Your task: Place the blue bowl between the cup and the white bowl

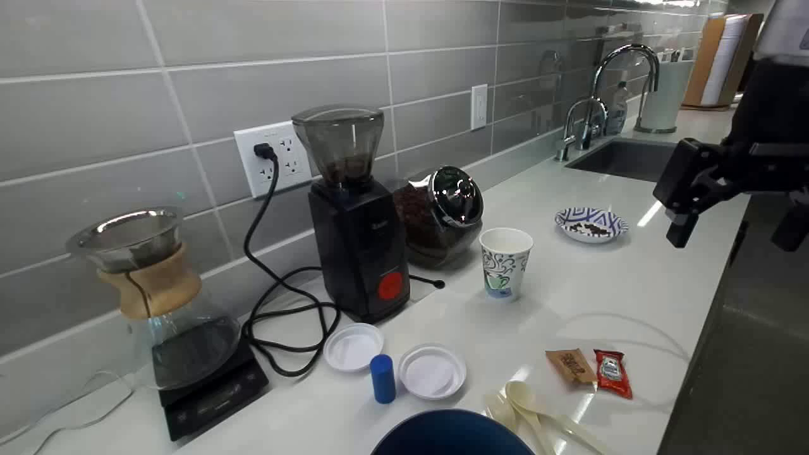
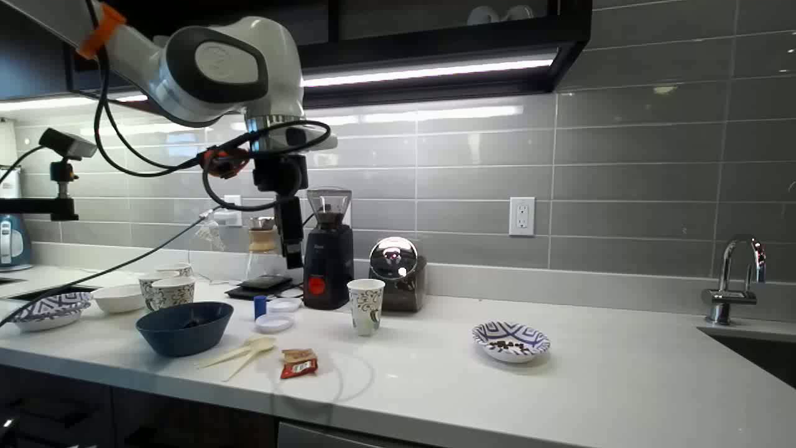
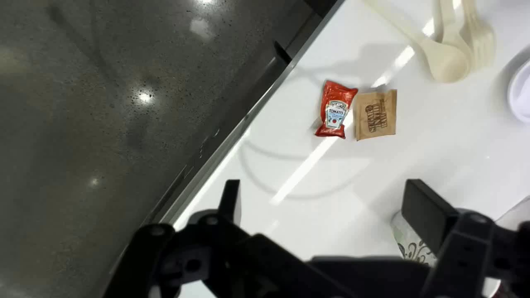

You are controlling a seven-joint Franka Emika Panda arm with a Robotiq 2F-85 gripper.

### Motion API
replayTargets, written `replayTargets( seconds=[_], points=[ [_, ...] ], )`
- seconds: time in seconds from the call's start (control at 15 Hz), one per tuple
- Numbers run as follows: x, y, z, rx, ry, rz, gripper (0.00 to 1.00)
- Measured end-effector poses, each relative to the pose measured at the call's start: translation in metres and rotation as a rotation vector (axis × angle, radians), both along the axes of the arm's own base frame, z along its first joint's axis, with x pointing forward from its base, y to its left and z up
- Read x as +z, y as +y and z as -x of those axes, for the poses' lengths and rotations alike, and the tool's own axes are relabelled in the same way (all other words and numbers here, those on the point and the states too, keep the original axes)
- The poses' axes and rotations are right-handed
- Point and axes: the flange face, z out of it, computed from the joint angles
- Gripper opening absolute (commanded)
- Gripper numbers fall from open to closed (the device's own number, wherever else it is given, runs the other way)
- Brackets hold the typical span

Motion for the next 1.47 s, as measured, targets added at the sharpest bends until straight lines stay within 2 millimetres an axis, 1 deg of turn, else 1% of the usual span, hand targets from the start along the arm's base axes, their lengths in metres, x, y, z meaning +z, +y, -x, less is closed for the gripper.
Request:
replayTargets(
  seconds=[0.4, 0.53, 0.8, 1.13, 1.27, 1.47],
  points=[
    [0.000, 0.000, 0.000, 0.000, 0.000, 0.000, 1.00],
    [-0.005, 0.005, 0.003, 0.053, 0.030, 0.022, 1.00],
    [-0.020, 0.032, 0.010, 0.265, 0.070, 0.041, 1.00],
    [-0.029, 0.058, 0.012, 0.538, 0.063, 0.042, 1.00],
    [-0.034, 0.073, 0.013, 0.643, 0.041, 0.035, 1.00],
    [-0.044, 0.103, 0.017, 0.798, 0.006, 0.007, 1.00]
  ],
)
